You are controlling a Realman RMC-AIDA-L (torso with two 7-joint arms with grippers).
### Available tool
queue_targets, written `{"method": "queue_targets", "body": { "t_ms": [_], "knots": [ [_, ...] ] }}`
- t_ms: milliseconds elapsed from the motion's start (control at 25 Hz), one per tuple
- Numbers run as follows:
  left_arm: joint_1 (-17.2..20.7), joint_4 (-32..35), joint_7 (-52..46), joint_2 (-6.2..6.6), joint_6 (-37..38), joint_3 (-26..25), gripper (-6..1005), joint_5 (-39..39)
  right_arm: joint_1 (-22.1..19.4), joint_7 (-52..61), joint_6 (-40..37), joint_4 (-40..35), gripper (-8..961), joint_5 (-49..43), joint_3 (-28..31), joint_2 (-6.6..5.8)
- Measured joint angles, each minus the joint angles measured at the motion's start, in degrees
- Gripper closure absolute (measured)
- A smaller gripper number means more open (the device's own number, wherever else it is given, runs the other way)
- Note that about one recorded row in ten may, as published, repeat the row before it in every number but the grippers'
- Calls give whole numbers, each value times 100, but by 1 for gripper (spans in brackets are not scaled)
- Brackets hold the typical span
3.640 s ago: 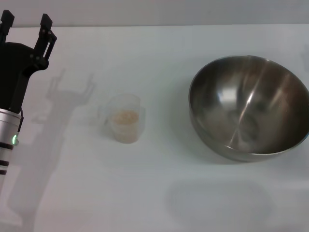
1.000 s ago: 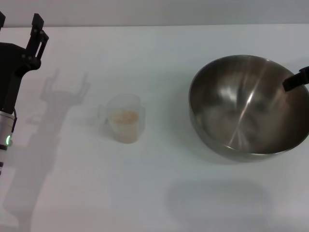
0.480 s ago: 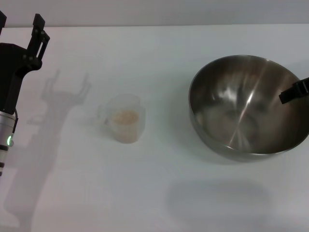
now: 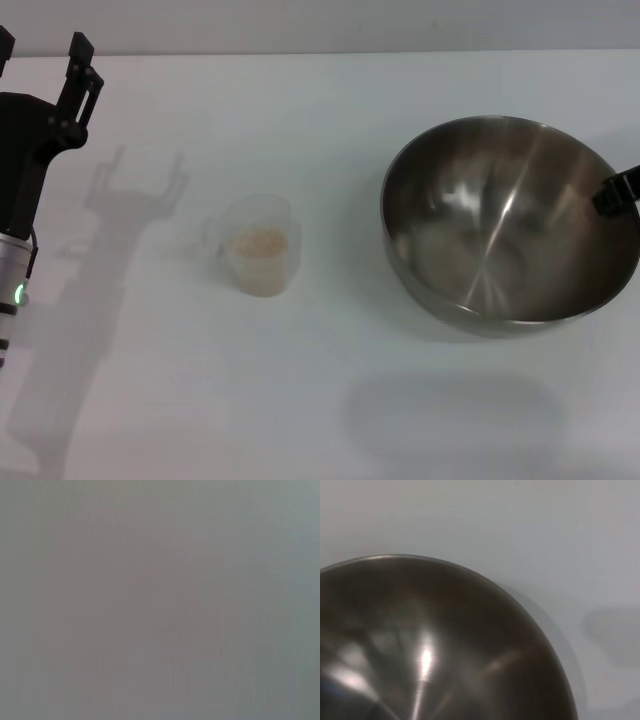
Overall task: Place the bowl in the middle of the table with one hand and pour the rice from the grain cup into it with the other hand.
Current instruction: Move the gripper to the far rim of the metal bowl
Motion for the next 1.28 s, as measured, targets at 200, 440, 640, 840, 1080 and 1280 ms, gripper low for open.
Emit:
{"method": "queue_targets", "body": {
  "t_ms": [200,440,640,840,1080,1280],
  "knots": [
    [-1,0,-2,0,0,9,225,-1,-11,-49,-88,-2,875,8,19,9],
    [-1,-4,-2,0,0,15,225,-1,-44,-130,-288,-152,886,54,52,43],
    [-1,-18,0,0,0,15,226,14,-76,-159,-471,-416,889,116,52,74],
    [-5,-19,5,0,-1,10,226,16,-82,-201,-584,-710,898,394,-12,81],
    [-5,-33,13,0,-1,2,226,16,-82,-389,-615,-871,929,862,-75,85],
    [0,-37,21,0,-1,-3,226,16,-99,-518,-633,-874,931,1238,-105,92]
  ]
}}
